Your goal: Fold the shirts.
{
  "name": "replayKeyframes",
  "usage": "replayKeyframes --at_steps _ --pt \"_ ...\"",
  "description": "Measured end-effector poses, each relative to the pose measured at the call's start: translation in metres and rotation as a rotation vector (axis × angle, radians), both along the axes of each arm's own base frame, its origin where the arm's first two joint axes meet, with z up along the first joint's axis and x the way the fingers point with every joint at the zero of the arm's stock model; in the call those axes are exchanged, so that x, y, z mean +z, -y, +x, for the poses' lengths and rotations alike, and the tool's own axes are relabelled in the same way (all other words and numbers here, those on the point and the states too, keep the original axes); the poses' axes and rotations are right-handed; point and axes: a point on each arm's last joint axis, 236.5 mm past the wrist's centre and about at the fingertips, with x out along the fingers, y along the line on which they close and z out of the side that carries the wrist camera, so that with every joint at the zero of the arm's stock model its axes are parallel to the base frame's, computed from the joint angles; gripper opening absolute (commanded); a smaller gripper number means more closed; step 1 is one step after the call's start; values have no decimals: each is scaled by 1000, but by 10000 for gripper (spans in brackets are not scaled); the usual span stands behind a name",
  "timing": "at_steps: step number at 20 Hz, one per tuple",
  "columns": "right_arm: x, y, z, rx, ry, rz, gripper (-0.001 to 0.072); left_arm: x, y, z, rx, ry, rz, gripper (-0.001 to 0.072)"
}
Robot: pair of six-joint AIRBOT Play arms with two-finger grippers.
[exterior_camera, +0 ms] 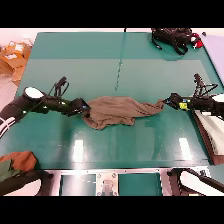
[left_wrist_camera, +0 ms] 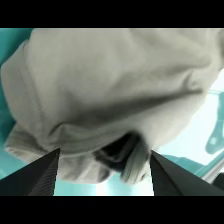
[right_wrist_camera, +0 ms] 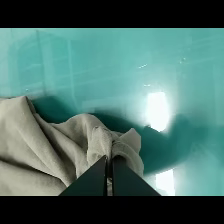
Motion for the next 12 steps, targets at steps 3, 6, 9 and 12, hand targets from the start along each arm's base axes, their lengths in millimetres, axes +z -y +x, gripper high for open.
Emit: replayKeyframes --at_steps 3,6,9,12 --pt "0 0 0 1 -2 0 15 7 1 4 9 3 -24 618" --pt "-1 0 0 2 -3 0 15 11 3 5 14 0 -46 592" --pt "-1 0 0 0 -4 1 16 9 6 -1 15 -25 -70 592" --pt "-1 0 0 -1 -5 2 15 6 9 -10 8 -57 -88 591"
